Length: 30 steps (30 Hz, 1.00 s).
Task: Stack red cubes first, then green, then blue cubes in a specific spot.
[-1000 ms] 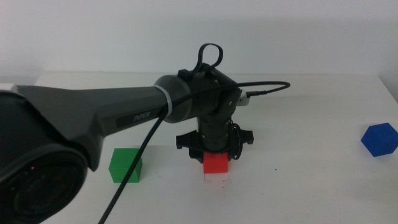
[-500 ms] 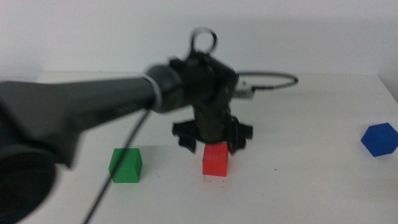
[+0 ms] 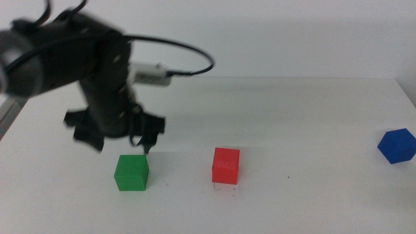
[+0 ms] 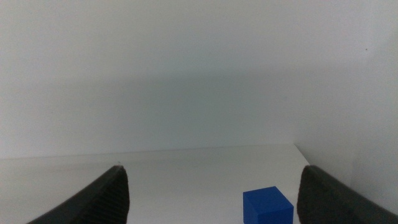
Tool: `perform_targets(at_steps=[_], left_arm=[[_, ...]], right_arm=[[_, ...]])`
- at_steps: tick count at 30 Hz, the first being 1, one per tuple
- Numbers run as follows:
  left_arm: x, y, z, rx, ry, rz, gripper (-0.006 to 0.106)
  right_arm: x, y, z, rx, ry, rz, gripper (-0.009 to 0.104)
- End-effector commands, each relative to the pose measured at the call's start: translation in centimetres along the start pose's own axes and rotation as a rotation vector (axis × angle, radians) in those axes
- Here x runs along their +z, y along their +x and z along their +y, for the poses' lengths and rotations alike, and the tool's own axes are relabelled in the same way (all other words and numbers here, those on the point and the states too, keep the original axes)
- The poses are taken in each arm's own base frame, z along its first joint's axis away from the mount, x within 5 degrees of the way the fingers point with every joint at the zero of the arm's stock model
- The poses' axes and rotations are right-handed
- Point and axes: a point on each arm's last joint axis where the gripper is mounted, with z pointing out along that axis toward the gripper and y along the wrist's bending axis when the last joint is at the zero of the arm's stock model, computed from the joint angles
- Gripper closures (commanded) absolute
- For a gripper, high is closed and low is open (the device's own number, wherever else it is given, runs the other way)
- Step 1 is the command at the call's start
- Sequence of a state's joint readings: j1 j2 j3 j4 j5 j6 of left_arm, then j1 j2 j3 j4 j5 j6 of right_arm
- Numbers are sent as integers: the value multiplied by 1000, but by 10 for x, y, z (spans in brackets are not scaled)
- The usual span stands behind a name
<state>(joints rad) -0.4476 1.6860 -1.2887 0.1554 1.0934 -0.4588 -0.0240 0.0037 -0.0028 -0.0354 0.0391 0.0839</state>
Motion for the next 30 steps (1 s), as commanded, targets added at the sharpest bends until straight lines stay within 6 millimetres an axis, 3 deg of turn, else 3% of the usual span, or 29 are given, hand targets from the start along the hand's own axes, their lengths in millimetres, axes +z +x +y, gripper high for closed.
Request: perform_targets(at_steps=[1,7,15,20,23,27,30], left_arm=[[11,7,7,-37,65,-1,7],[42,17,12,-67,101,-9,7],[69,12,11,-104,113,16,7],[85,10,8,-90,109,12,16],[88,8,7,-89,113,0,31],[88,7,6,-120,124,-11,65],[69,11,-4,-158,147,17,87]], right_arm=[[0,0,0,-5,6,-12,3],[0,0,0,-5,6,-12,3],[0,0,0,-5,6,-12,3],[0,0,0,18,6,-12,3],[0,0,0,18,6,-12,3],[0,0,0,18,6,-12,3],[0,0,0,18,6,-12,3]])
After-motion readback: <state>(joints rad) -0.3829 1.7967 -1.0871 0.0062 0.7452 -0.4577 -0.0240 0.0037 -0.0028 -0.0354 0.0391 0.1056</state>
